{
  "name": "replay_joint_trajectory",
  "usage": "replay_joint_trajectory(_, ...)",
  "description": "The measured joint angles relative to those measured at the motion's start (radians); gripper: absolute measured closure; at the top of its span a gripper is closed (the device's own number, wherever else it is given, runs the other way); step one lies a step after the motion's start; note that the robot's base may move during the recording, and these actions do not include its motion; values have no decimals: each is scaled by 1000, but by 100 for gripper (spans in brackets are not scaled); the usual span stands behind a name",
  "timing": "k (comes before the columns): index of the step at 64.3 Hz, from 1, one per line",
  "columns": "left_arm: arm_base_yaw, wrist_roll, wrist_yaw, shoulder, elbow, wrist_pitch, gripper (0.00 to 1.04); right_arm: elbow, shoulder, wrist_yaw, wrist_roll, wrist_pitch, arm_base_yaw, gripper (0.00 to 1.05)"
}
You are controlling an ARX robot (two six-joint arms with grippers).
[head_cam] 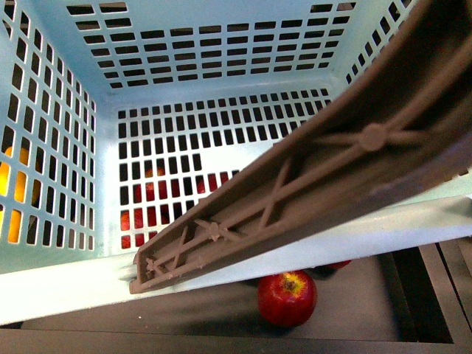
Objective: Pick lemon and mango into basket
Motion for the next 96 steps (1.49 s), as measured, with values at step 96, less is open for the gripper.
replay_joint_trajectory(96,0,0,-1,0,0,0,100,413,458,-21,32,-122,163,9)
